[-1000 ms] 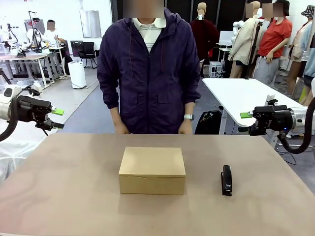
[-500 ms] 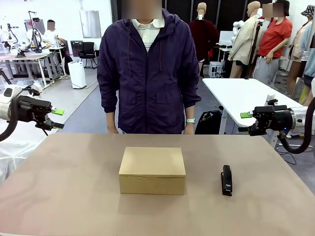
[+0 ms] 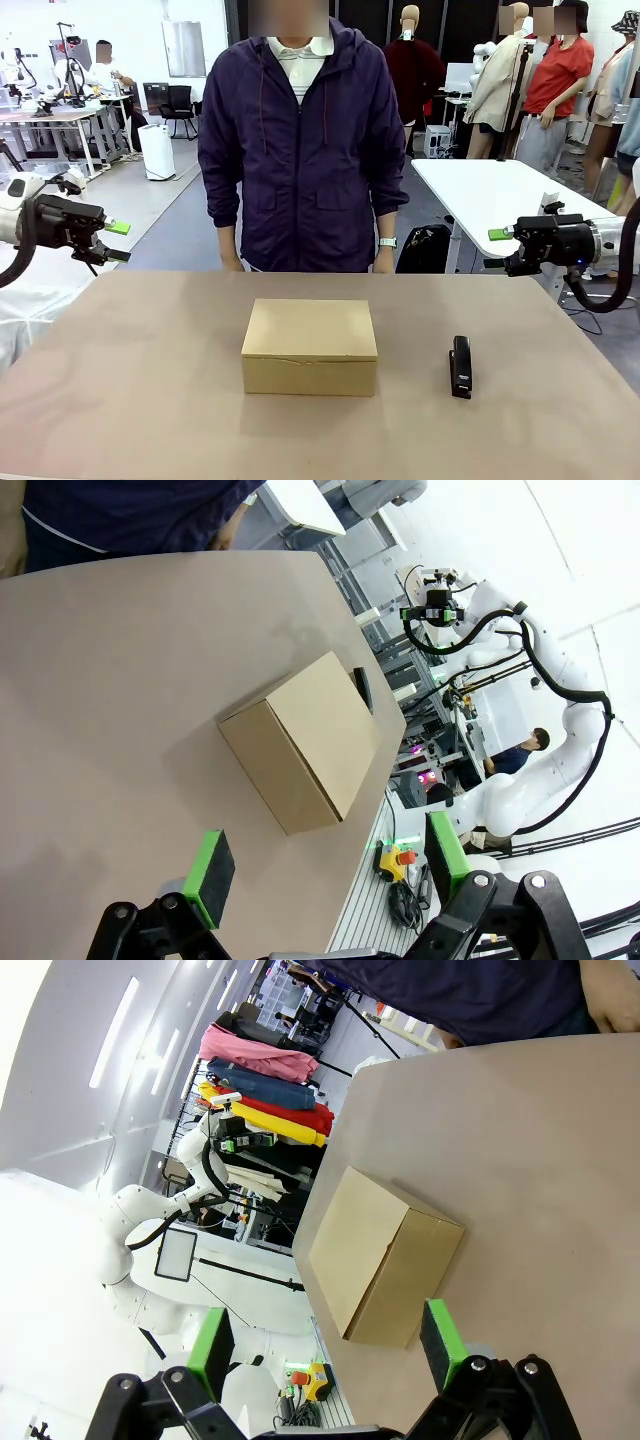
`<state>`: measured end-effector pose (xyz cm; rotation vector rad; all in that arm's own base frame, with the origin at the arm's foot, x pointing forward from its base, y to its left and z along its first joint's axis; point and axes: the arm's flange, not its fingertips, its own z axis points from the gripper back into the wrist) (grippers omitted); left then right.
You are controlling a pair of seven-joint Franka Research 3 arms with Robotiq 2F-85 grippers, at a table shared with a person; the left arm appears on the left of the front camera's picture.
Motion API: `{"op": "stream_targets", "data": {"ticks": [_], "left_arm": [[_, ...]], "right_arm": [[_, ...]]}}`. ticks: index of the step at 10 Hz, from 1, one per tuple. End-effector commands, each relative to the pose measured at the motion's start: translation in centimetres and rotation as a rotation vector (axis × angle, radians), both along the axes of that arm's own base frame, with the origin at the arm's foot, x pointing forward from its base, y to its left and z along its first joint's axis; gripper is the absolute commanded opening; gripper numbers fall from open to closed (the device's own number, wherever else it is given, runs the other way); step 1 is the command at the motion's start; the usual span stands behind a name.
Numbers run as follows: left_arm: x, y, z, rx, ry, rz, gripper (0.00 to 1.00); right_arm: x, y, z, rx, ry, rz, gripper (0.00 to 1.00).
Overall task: Pack the items into the box.
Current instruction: Close the Mailer Box.
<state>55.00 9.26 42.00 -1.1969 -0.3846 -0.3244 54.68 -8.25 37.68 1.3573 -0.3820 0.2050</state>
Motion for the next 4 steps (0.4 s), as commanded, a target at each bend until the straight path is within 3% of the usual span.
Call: {"op": "stream_targets", "data": {"ticks": [1,4], "left_arm": [[-0.09,0.06,0.12,0.01,-0.01,-0.007,1.0],[-0.09,0.06,0.12,0.01,-0.01,-0.007,1.0]], "right_arm": [[-0.15,0.06,0.52,0.007,-0.006,0.002,1.0],[-0.15,0.06,0.52,0.007,-0.006,0.002,1.0]]}}
